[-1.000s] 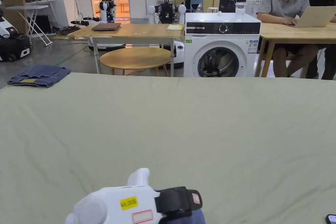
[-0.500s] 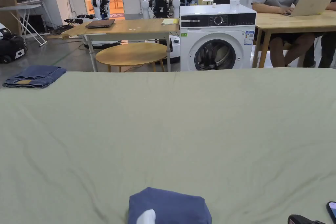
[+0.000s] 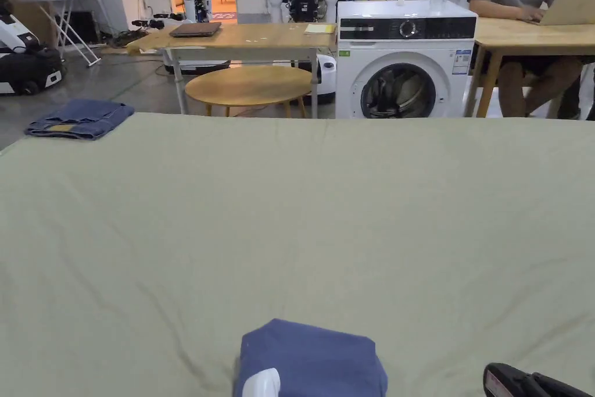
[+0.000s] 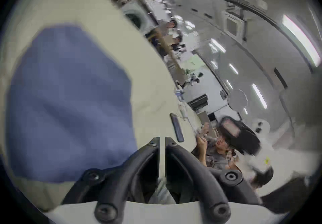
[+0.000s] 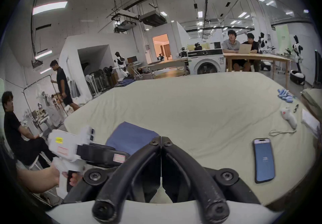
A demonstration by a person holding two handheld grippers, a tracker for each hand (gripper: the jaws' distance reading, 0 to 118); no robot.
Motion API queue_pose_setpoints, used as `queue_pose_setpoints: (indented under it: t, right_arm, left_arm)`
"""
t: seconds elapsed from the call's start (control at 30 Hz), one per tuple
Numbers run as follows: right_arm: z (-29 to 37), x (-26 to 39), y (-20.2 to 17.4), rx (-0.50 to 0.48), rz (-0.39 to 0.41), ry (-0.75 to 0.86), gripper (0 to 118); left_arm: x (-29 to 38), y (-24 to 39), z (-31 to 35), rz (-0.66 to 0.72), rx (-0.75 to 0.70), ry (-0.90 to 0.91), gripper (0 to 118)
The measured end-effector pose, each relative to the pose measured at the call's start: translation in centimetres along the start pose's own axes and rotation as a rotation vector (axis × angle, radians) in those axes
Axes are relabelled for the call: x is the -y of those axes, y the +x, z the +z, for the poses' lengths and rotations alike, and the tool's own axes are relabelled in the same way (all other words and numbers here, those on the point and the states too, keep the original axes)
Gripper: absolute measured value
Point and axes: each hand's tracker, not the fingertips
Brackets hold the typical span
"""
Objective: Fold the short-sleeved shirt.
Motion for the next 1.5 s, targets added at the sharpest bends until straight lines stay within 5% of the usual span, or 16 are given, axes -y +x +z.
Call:
queue_pose_setpoints:
  t: [0.23,0.43,0.57,0.73,0.8,1.1,1.23,1.27,1.3,1.43,1.5]
  right_arm:
    - [-7.5,-0.3,-0.8,-0.263,-0.128,-0.081,0]
    - [-15.0,0.4,-0.9,-0.395,-0.220,-0.184,0]
    - [-19.7,2.5,0.6,-0.552,-0.409,-0.313,0]
    - [-23.8,7.0,3.3,-0.486,-0.581,-0.518,0]
    - [-23.5,8.0,4.5,-0.571,-0.705,-0.440,0]
    - [-23.1,7.6,4.5,-0.568,-0.627,-0.442,0]
    - [-22.7,7.8,4.8,-0.572,-0.621,-0.431,0]
    - [-22.5,7.8,4.7,-0.570,-0.620,-0.427,0]
    - [-22.4,7.8,4.7,-0.565,-0.616,-0.423,0]
    - [-21.9,7.6,4.4,-0.554,-0.581,-0.412,0]
    - [-21.7,7.5,4.2,-0.549,-0.557,-0.414,0]
  left_arm:
    - [-2.8,-2.1,8.4,0.006,-0.107,0.145,34]
    - [-4.2,-5.2,12.1,0.094,-0.236,0.271,38]
    - [-4.5,-6.3,13.0,0.122,-0.265,0.290,59]
    - [-4.6,-7.5,12.4,0.175,-0.241,0.271,75]
    - [-4.6,-8.1,11.9,0.202,-0.211,0.252,78]
    - [-5.3,-11.3,5.0,0.333,-0.223,0.011,85]
    - [-5.2,-12.1,1.7,0.317,-0.110,-0.028,84]
    - [-5.4,-12.4,1.2,0.359,-0.103,-0.037,80]
    - [-5.6,-12.7,1.6,0.417,-0.125,-0.043,59]
    - [-5.3,-14.8,2.9,0.531,-0.118,-0.037,41]
    - [-5.4,-14.1,2.8,0.436,-0.130,-0.053,37]
